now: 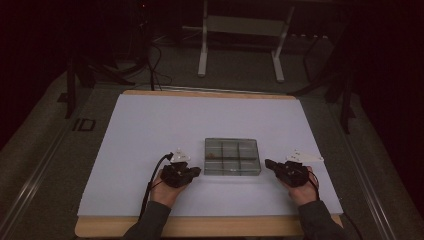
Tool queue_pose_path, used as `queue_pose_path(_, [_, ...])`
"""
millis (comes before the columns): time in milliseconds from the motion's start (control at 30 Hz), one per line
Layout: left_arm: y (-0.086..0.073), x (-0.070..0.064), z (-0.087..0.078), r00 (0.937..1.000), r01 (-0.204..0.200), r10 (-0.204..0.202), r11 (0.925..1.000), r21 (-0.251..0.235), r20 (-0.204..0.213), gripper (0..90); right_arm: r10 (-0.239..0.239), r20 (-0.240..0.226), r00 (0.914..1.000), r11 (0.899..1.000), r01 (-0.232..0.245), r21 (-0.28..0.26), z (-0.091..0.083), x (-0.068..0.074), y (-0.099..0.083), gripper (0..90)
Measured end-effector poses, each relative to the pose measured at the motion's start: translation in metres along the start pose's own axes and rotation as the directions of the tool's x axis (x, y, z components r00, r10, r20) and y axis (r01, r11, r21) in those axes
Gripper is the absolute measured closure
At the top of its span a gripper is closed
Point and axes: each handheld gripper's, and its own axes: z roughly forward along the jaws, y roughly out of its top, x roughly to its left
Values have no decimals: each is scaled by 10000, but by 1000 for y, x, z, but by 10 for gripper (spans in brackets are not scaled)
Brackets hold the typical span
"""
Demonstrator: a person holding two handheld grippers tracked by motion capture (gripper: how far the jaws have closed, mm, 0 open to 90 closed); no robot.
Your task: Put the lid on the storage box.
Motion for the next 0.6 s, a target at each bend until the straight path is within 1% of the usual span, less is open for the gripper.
queue_pose_path(167, [-1, 7, -2, 9997, 104, -105, 9999, -37, -229, 853, 19, 51, 10000, 10000, -19, -25, 1, -1, -1, 900])
queue_pose_path(400, [-3, 17, -5, 9966, 243, -252, 9996, -120, -779, 823, 60, 122, 9999, 10000, -60, -2, 3, -2, -2, 900])
queue_pose_path(600, [-6, 29, -7, 9894, 416, -431, 9990, -136, -1387, 788, 142, 195, 9997, 9999, -143, 28, 3, -5, -3, 900])
